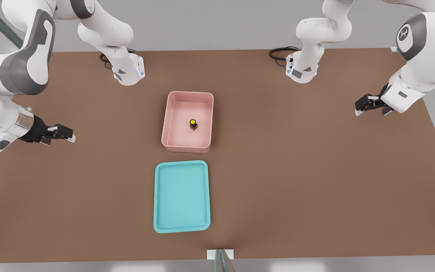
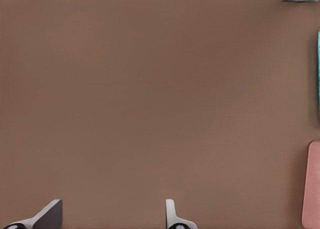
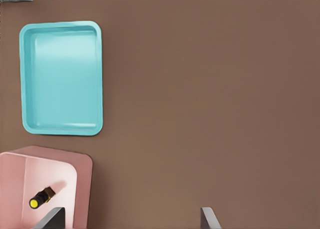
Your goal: The left arm remains still, and the right arm places the button from the box into the tray
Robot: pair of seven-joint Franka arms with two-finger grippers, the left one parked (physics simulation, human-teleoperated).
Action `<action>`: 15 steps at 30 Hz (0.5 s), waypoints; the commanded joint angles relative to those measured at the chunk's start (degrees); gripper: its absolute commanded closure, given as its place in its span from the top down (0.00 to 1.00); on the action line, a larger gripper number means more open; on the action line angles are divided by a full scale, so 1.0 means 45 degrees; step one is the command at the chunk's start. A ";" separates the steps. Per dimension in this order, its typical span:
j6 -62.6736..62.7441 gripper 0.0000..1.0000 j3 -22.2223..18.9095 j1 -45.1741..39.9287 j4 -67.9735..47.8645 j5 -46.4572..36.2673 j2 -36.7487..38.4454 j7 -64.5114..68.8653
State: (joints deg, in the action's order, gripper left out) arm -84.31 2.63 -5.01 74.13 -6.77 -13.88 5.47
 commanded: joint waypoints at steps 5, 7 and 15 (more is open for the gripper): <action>-0.0307 1.00 0.0197 0.4058 -0.0105 -0.0175 -0.0002 -0.0002; -0.1831 1.00 0.0255 0.8318 0.0129 0.2150 -0.0295 -0.2916; -0.8061 1.00 -0.2986 1.4433 0.7355 0.0743 -0.0257 -1.2349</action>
State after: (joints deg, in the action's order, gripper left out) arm -105.06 -7.32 58.32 105.64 -3.68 -15.03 -12.74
